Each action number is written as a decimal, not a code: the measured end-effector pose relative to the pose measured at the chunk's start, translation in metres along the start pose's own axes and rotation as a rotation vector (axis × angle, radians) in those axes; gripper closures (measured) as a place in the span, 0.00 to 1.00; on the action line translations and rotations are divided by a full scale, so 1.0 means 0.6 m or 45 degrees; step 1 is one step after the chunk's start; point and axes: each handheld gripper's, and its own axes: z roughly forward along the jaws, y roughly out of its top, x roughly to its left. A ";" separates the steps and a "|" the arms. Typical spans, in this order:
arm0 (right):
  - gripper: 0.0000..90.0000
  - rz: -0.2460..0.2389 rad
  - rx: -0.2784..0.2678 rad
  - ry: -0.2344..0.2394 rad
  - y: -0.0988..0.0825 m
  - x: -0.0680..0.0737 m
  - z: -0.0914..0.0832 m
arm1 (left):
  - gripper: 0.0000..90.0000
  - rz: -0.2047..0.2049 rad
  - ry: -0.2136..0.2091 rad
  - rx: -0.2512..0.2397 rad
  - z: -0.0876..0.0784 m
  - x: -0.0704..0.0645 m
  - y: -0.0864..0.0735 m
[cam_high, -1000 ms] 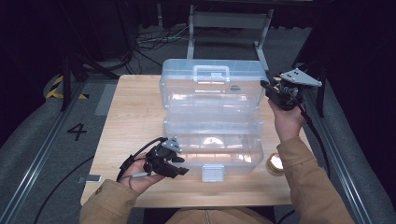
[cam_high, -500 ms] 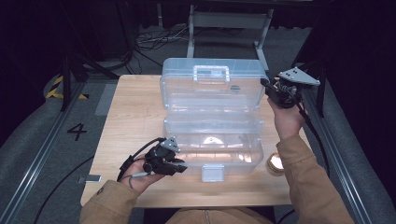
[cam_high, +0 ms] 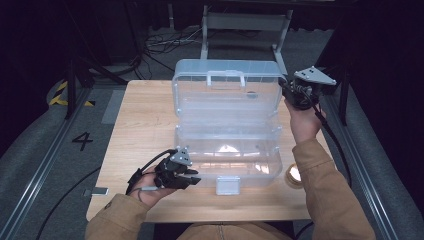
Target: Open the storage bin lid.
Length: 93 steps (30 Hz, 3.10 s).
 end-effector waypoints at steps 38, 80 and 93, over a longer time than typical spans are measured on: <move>0.95 0.188 0.040 0.016 -0.009 -0.025 0.087 | 0.77 -0.026 -0.005 -0.070 0.000 0.000 -0.007; 0.95 0.270 0.150 0.078 -0.031 -0.051 0.167 | 0.76 -0.051 -0.045 -0.087 -0.001 0.004 -0.008; 0.94 0.283 0.181 0.095 -0.040 -0.057 0.187 | 0.77 -0.044 -0.051 -0.088 -0.001 0.005 -0.008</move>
